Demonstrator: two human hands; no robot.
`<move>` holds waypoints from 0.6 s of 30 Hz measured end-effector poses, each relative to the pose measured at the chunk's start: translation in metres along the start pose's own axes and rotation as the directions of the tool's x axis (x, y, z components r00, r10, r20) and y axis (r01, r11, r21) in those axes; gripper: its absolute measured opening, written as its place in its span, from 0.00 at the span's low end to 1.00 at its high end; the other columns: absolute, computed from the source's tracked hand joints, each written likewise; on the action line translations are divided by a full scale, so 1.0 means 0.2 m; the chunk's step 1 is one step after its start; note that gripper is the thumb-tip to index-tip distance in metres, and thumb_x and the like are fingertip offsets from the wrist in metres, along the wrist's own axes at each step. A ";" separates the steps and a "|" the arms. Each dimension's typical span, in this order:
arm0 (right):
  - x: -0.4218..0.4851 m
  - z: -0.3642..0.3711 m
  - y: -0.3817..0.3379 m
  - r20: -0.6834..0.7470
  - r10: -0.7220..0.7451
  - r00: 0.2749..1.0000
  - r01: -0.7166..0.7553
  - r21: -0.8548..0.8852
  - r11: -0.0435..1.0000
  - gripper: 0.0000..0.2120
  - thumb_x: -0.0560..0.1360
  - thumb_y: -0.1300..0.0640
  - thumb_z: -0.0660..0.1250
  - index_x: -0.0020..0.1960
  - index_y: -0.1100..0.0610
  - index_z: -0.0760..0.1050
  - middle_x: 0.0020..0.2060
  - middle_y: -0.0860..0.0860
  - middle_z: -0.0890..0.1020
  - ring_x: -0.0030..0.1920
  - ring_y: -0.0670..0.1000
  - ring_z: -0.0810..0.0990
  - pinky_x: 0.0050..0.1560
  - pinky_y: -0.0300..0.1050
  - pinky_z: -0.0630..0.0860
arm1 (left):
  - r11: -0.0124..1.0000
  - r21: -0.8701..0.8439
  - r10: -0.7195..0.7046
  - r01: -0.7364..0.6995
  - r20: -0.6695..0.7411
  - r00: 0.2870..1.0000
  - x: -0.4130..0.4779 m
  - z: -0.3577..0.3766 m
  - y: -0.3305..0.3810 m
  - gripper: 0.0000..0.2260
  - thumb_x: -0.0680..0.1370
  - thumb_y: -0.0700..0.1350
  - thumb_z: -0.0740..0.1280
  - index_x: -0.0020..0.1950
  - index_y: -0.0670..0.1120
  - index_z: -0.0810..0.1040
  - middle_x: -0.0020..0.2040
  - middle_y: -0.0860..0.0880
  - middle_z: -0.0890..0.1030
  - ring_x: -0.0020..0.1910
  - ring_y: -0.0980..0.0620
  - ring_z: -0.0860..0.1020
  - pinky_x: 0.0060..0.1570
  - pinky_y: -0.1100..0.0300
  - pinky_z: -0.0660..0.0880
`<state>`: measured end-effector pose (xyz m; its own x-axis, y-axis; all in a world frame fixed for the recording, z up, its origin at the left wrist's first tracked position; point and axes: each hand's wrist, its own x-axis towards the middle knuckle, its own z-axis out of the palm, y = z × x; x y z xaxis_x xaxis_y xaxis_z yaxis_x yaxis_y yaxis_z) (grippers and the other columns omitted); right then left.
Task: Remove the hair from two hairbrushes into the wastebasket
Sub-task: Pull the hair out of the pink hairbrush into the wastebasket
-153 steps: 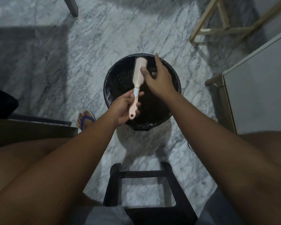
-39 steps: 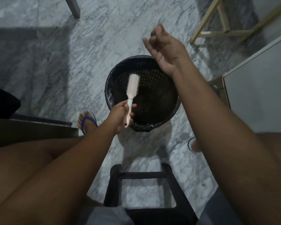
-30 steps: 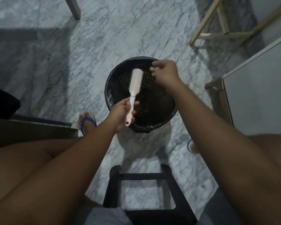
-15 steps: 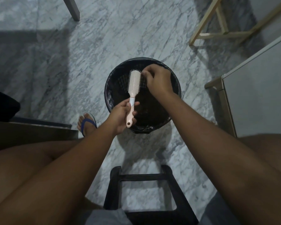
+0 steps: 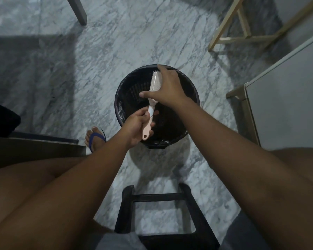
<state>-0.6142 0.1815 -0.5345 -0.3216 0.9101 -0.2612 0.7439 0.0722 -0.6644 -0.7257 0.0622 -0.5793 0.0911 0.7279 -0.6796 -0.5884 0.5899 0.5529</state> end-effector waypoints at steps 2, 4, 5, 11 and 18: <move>0.04 0.00 -0.01 -0.101 0.010 0.995 -0.013 -0.028 1.000 0.36 0.64 0.42 0.79 0.68 0.51 0.71 0.64 0.55 0.72 0.64 0.53 0.73 0.59 0.43 0.70 | 1.000 0.012 0.006 -0.006 0.024 1.000 0.00 0.01 -0.01 0.15 0.84 0.40 0.56 0.69 0.46 0.73 0.57 0.47 0.80 0.35 0.52 0.73 0.30 0.58 0.70; 0.07 0.00 -0.02 -0.211 0.024 0.977 -0.029 -0.023 0.999 0.22 0.67 0.45 0.77 0.58 0.51 0.78 0.57 0.54 0.76 0.55 0.51 0.77 0.49 0.40 0.70 | 1.000 -0.001 0.008 -0.008 0.046 0.999 -0.01 0.01 -0.01 0.14 0.84 0.39 0.56 0.68 0.46 0.73 0.57 0.47 0.81 0.35 0.51 0.73 0.30 0.58 0.71; 0.09 -0.01 -0.02 -0.246 0.039 0.969 -0.044 -0.017 0.999 0.17 0.68 0.44 0.76 0.53 0.50 0.80 0.55 0.52 0.78 0.51 0.50 0.78 0.46 0.40 0.70 | 1.000 -0.013 0.000 0.001 0.058 0.998 -0.02 0.02 -0.01 0.14 0.84 0.39 0.56 0.68 0.46 0.73 0.57 0.47 0.81 0.35 0.51 0.74 0.30 0.58 0.71; 0.13 -0.09 0.01 -0.264 0.118 0.957 -0.101 0.077 0.992 0.12 0.72 0.44 0.72 0.40 0.52 0.84 0.36 0.49 0.84 0.38 0.47 0.82 0.40 0.42 0.76 | 0.991 -0.104 -0.071 0.089 0.169 0.983 -0.04 0.01 0.00 0.15 0.83 0.39 0.57 0.69 0.46 0.72 0.57 0.49 0.81 0.37 0.51 0.74 0.32 0.59 0.72; 0.13 -0.14 0.07 -0.193 0.362 0.912 -0.188 0.589 0.786 0.10 0.82 0.61 0.61 0.49 0.64 0.79 0.39 0.56 0.84 0.31 0.51 0.83 0.29 0.40 0.81 | 0.960 -0.255 -0.065 0.116 0.199 0.978 -0.05 -0.03 0.01 0.16 0.82 0.39 0.56 0.68 0.44 0.73 0.57 0.49 0.81 0.35 0.53 0.75 0.31 0.60 0.73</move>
<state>-0.5957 0.2171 -0.5294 0.0889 0.9349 -0.3437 0.3003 -0.3541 -0.8857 -0.7324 0.0536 -0.5746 0.2874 0.7429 -0.6046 -0.7591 0.5616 0.3292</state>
